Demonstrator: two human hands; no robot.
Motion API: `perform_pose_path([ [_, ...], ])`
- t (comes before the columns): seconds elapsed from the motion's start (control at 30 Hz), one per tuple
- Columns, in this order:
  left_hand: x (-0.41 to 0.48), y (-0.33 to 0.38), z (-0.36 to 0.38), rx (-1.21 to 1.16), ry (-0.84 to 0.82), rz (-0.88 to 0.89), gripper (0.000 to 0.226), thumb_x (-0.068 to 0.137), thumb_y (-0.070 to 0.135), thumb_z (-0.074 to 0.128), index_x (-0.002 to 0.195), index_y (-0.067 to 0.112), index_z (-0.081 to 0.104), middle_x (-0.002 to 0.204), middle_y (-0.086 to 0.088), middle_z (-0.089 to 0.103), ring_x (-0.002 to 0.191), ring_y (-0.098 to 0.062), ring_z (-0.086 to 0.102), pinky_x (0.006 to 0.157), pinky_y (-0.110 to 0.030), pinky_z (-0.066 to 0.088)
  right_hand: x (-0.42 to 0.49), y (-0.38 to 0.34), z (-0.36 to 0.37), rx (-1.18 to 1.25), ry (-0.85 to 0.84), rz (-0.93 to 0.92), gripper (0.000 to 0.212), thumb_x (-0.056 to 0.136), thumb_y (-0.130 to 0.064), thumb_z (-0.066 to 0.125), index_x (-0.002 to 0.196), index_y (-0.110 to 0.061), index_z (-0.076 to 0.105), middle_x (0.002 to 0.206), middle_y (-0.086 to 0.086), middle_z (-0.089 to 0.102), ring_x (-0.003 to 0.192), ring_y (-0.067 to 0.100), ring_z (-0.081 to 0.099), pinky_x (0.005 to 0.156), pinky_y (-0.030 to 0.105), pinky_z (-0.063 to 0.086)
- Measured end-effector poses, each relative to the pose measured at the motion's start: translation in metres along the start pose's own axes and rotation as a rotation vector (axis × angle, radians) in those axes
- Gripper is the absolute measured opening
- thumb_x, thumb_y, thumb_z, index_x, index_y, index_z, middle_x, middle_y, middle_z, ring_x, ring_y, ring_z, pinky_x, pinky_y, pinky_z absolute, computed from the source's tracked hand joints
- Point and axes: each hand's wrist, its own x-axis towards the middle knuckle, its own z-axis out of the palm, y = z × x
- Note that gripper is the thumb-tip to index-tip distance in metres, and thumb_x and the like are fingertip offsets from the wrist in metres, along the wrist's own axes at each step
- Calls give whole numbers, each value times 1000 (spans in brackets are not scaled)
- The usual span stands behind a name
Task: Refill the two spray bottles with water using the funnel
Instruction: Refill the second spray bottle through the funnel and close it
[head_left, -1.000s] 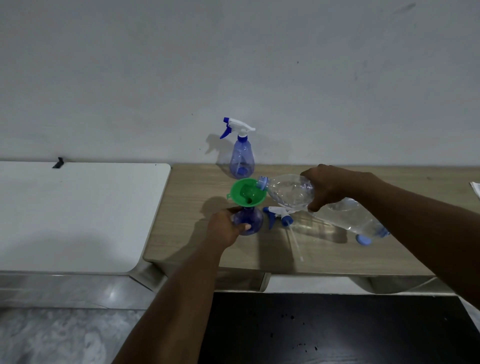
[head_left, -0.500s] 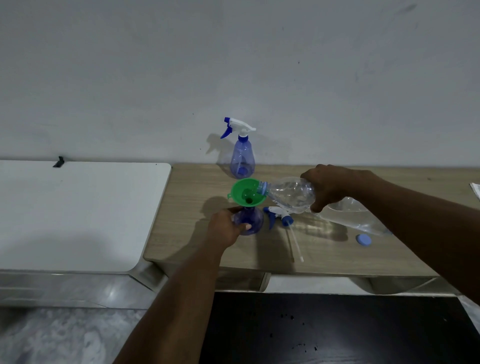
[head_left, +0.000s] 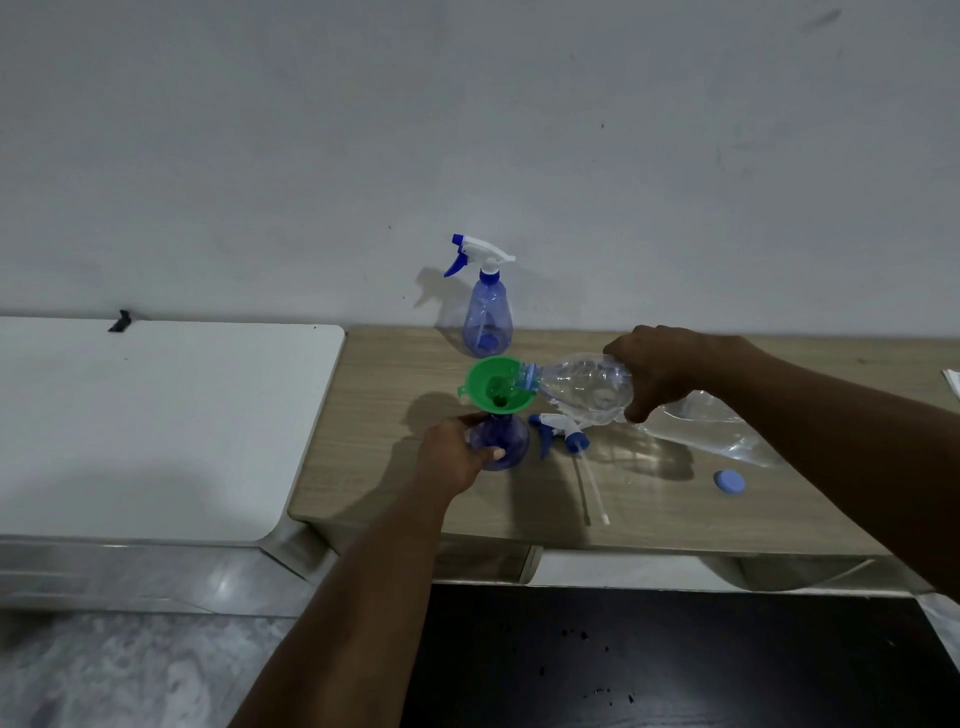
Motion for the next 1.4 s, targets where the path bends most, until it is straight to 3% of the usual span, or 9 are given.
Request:
perform_pose_path([
  [0.2, 0, 0, 0, -2, 3, 16, 59, 60, 31, 81, 117, 30, 70, 101, 7, 73, 95, -18, 70, 90, -43, 55, -1, 0, -4, -3, -8, -2, 59, 63, -47, 83, 108, -21, 55, 98, -2, 56, 91, 20, 56, 74, 34, 52],
  [0.4, 0, 1, -1, 26, 19, 19, 56, 67, 21, 87, 120, 28, 69, 97, 8, 71, 86, -18, 69, 86, -38, 56, -2, 1, -4, 3, -7, 1, 54, 63, -46, 83, 100, -23, 52, 88, -6, 51, 87, 19, 56, 65, 29, 45],
  [0.63, -1, 3, -1, 48, 24, 27, 55, 69, 19, 86, 121, 25, 69, 100, 4, 72, 85, -16, 66, 83, -31, 53, -2, 2, -3, -4, -15, 1, 56, 63, -48, 83, 103, -23, 53, 95, -3, 55, 89, 19, 57, 69, 32, 50],
  [1.03, 0, 3, 0, 47, 8, -2, 55, 67, 20, 86, 120, 28, 69, 99, 6, 72, 88, -20, 70, 87, -40, 56, -4, 3, 4, 70, 28, 0, 53, 61, -47, 83, 98, -26, 50, 93, -6, 54, 87, 18, 53, 69, 31, 47],
  [1.2, 1, 1, 0, 63, 9, 4, 63, 63, 32, 86, 123, 27, 67, 108, 2, 73, 93, -20, 69, 89, -42, 56, -8, 6, 11, 231, 117, 24, 60, 63, -43, 85, 109, -18, 57, 94, -4, 60, 91, 21, 56, 77, 33, 50],
  [1.4, 1, 0, 1, 57, 18, -11, 60, 63, 30, 85, 121, 29, 68, 103, 3, 74, 88, -19, 69, 86, -42, 57, -15, 22, 22, 655, 318, 106, 51, 61, -31, 92, 99, -20, 60, 92, -2, 69, 84, 15, 65, 68, 25, 46],
])
